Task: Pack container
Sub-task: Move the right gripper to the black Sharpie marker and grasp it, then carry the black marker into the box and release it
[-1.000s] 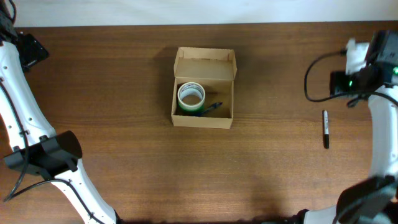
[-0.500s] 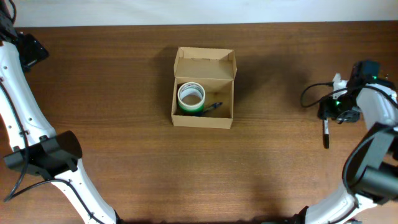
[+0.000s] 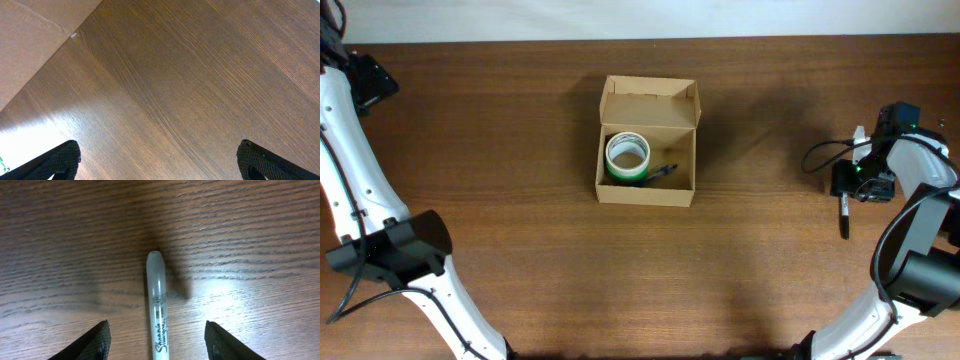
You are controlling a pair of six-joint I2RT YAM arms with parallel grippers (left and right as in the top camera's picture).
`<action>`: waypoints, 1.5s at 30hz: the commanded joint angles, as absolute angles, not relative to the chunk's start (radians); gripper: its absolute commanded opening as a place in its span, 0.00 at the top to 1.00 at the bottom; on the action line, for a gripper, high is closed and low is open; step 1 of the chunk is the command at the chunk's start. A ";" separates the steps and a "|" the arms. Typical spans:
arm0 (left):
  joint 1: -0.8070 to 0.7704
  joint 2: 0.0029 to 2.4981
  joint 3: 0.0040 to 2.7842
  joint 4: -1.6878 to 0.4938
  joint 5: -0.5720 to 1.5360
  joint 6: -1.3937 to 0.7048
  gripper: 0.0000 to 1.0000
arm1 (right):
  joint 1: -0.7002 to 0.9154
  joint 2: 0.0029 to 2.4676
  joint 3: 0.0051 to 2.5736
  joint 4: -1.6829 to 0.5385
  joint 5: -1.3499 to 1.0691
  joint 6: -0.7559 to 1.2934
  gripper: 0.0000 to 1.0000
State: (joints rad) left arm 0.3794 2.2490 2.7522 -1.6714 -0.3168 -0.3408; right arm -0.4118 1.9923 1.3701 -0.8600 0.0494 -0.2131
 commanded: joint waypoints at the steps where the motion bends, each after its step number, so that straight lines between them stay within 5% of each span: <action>1: 0.386 2.222 2.748 -1.670 -0.313 -0.354 0.00 | -0.421 2.021 1.367 -0.857 0.080 -0.200 0.38; 7: 0.386 2.222 2.748 -1.670 -0.313 -0.354 0.00 | -0.421 2.044 1.367 -0.859 0.081 -0.189 0.54; 11: 0.386 2.222 2.748 -1.670 -0.312 -0.354 0.00 | -0.421 2.064 1.367 -0.865 0.084 -0.175 0.55; 19: 0.386 2.222 2.748 -1.670 -0.313 -0.354 0.00 | -0.421 2.067 1.367 -0.863 0.085 -0.174 0.87; 29: 0.386 2.222 2.748 -1.670 -0.312 -0.354 0.00 | -0.421 2.067 1.389 -0.872 0.041 -0.155 0.97; 45: 0.386 2.222 2.748 -1.670 -0.313 -0.354 0.00 | -0.187 2.065 2.525 -1.557 -0.217 -0.166 0.96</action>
